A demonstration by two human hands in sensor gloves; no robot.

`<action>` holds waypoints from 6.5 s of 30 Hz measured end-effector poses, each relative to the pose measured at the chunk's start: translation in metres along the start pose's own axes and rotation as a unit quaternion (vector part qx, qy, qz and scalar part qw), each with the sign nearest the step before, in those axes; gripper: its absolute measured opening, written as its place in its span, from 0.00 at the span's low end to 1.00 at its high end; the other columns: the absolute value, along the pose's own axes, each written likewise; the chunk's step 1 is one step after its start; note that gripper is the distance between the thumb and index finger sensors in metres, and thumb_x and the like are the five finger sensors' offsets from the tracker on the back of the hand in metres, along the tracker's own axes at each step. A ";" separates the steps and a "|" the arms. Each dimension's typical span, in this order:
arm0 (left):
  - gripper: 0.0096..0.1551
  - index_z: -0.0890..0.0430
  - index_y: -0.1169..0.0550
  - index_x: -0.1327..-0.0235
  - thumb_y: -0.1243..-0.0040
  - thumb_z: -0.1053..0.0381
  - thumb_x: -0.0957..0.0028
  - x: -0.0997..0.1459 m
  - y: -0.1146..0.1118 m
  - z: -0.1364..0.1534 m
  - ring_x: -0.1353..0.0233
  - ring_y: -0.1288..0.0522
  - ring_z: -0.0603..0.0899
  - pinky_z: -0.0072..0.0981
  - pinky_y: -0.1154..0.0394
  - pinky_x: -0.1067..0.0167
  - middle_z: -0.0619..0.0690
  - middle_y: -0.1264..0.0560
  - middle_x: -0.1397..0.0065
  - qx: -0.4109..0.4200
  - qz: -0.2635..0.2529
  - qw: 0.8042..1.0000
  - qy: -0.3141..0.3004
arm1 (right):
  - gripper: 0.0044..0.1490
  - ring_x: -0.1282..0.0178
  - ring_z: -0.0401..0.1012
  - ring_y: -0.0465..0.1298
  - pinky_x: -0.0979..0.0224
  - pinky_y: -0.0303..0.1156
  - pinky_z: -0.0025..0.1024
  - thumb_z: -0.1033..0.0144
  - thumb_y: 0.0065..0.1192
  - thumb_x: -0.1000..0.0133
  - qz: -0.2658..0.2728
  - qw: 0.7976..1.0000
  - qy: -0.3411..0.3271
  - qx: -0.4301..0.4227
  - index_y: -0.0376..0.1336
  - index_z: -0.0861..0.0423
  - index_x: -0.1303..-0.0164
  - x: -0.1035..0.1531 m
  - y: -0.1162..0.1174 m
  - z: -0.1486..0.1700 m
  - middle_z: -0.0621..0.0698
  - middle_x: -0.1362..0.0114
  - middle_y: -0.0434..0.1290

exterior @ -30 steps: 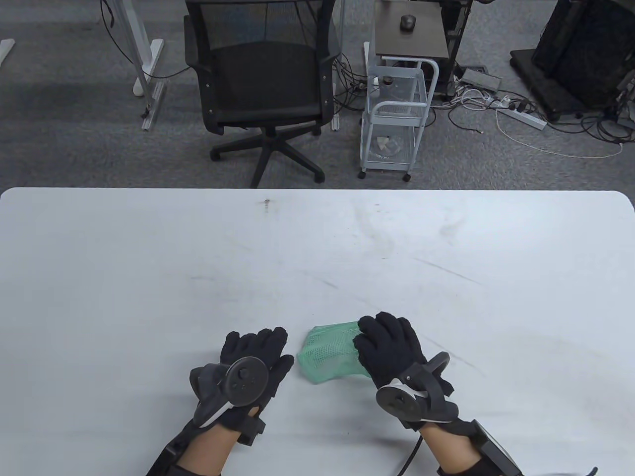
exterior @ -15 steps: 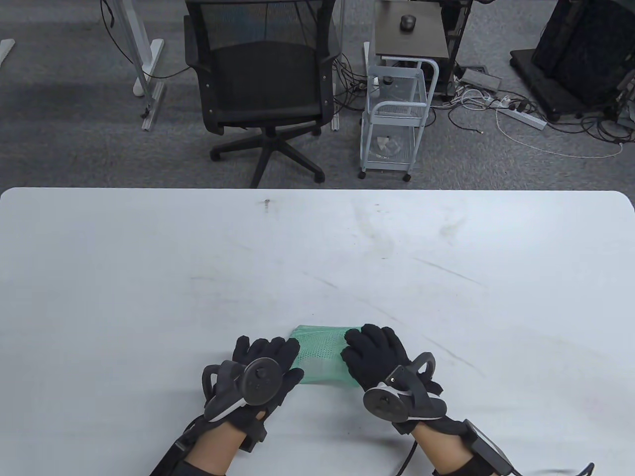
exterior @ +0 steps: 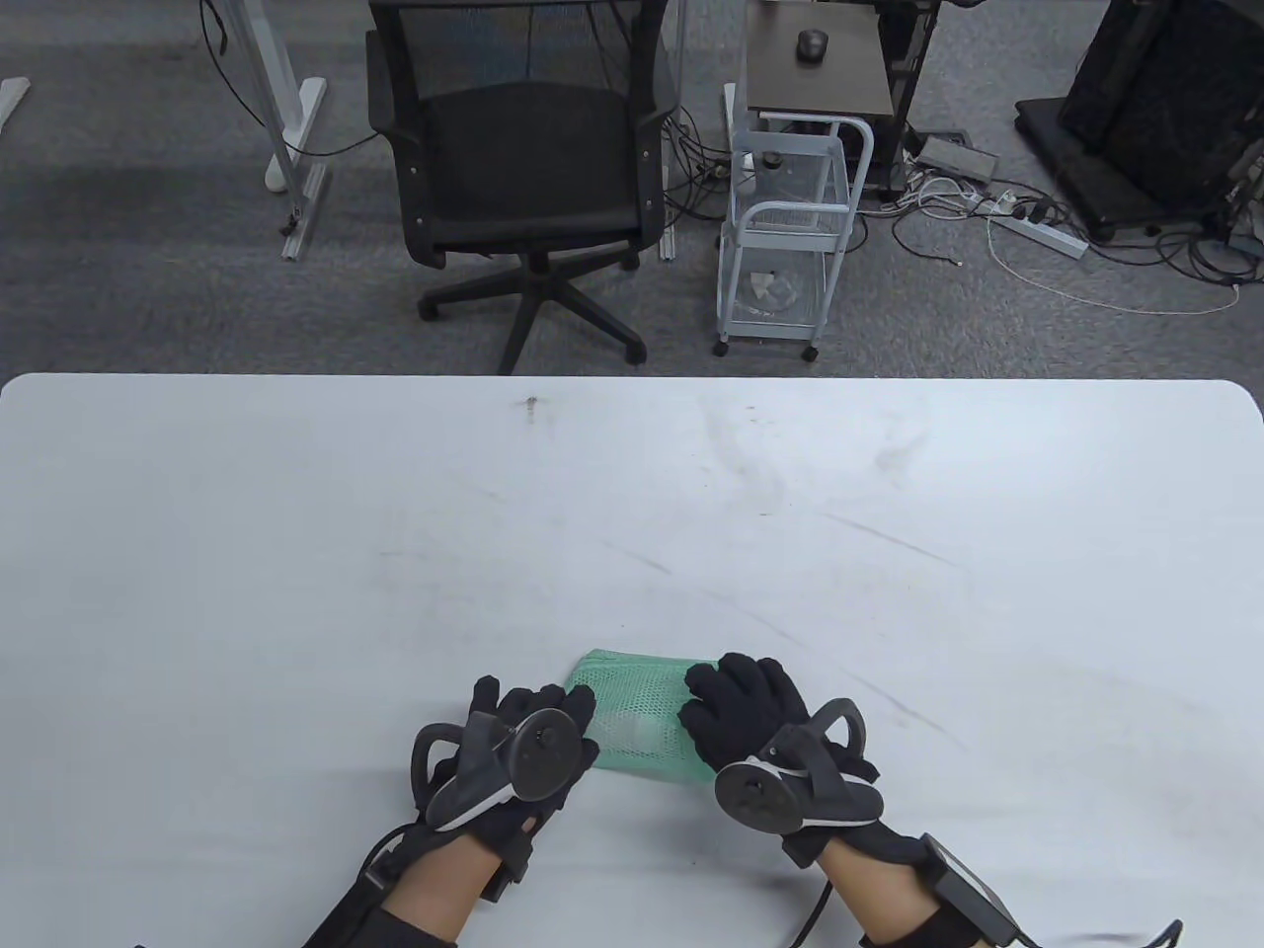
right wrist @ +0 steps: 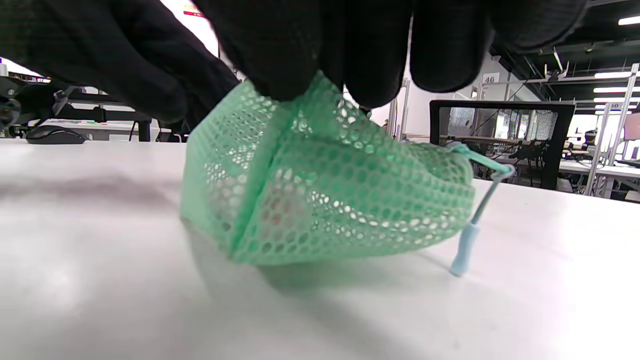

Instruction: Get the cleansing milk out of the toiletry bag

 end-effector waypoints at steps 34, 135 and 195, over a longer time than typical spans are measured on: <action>0.33 0.48 0.20 0.30 0.24 0.46 0.50 -0.001 -0.004 -0.014 0.32 0.16 0.66 0.69 0.36 0.26 0.54 0.17 0.27 -0.044 -0.004 0.999 -0.008 | 0.41 0.24 0.78 0.60 0.28 0.57 0.75 0.59 0.65 0.37 -0.098 0.965 0.209 -0.127 0.58 0.64 0.17 -0.003 0.043 0.088 0.71 0.13 0.57; 0.23 0.46 0.12 0.44 0.21 0.48 0.54 0.002 0.030 0.020 0.43 0.11 0.63 0.68 0.31 0.30 0.50 0.10 0.40 0.007 -0.082 0.995 0.049 | 0.23 0.25 0.73 0.65 0.28 0.62 0.72 0.72 0.73 0.43 0.143 0.987 0.017 -0.068 0.72 0.60 0.37 0.010 -0.036 0.028 0.67 0.17 0.66; 0.27 0.48 0.15 0.38 0.25 0.44 0.51 0.007 0.032 0.010 0.38 0.13 0.65 0.67 0.31 0.30 0.53 0.13 0.33 0.002 -0.065 0.997 0.033 | 0.38 0.25 0.75 0.64 0.29 0.62 0.73 0.66 0.75 0.43 -0.010 0.992 0.049 -0.120 0.64 0.62 0.23 -0.002 0.012 0.046 0.70 0.14 0.60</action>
Point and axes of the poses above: the tracker on the back of each hand, its own z axis roughly to the little-finger side, its own x axis roughly from the fingertips to the wrist, y = z × x, the point moved 4 cm from there along -x, roughly from the wrist to the fingertips
